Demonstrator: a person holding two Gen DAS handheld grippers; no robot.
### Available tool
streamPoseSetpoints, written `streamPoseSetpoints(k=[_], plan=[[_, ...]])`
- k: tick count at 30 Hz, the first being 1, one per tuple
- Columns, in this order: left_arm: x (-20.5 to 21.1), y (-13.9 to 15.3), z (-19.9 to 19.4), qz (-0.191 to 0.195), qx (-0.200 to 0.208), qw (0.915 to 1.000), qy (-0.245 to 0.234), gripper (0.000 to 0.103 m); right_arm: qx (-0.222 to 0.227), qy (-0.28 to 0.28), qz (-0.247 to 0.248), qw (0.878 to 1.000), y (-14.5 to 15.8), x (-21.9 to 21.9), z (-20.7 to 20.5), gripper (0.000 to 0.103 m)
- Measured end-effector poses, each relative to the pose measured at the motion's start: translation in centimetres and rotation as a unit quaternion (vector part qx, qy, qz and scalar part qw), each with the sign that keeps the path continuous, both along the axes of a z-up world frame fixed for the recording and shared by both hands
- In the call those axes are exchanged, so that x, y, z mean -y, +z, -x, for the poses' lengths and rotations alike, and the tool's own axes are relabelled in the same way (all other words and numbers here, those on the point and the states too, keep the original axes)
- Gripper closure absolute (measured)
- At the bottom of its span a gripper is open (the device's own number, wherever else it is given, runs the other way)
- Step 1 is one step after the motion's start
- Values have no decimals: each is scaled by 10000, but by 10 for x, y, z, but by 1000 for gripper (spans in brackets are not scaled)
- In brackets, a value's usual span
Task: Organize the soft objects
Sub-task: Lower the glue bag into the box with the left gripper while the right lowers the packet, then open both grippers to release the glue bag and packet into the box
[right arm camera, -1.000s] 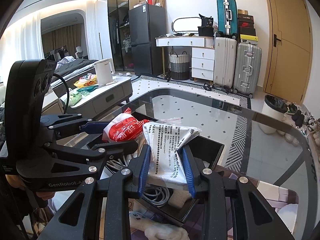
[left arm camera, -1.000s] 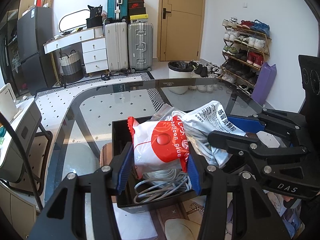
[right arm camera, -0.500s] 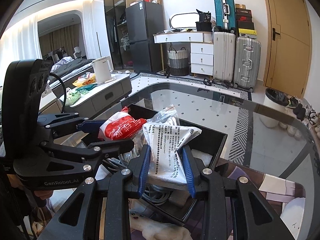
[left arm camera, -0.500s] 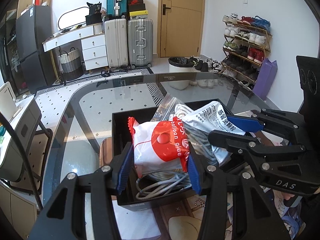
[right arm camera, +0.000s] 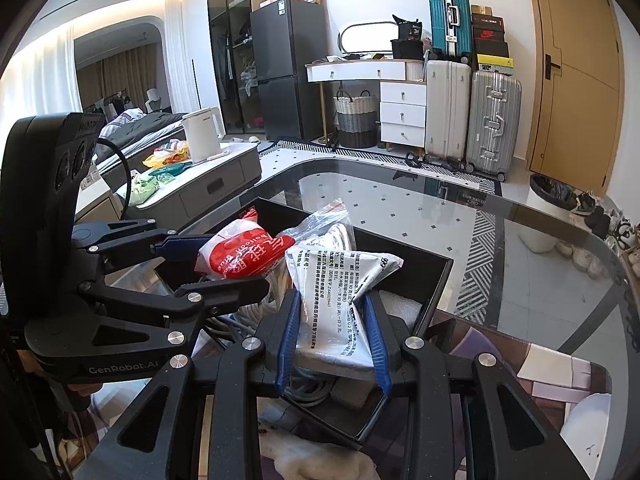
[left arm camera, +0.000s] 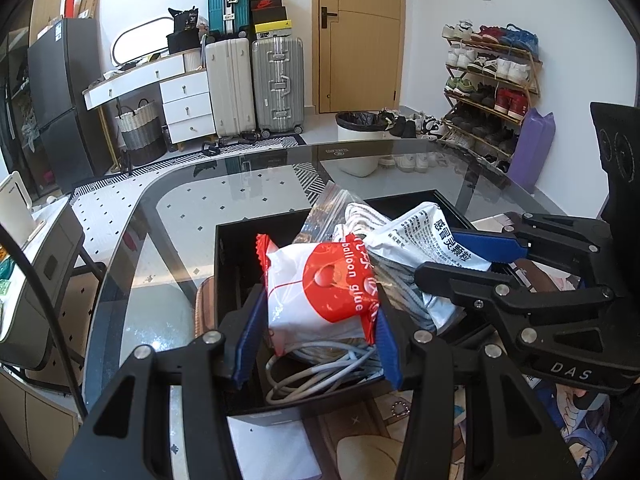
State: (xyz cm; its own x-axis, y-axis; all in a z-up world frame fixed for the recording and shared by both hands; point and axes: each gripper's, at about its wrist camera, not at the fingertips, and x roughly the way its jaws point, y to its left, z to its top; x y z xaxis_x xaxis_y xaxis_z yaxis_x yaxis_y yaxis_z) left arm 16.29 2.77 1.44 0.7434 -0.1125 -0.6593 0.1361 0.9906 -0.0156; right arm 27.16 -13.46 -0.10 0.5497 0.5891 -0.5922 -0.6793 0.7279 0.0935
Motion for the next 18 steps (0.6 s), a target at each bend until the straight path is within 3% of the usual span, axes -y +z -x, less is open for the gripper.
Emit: streamPoseSetpoints(k=[18], plan=[[3, 1, -3, -21, 35, 10000, 48, 52, 245, 35, 302, 9992, -3, -7, 15, 71]])
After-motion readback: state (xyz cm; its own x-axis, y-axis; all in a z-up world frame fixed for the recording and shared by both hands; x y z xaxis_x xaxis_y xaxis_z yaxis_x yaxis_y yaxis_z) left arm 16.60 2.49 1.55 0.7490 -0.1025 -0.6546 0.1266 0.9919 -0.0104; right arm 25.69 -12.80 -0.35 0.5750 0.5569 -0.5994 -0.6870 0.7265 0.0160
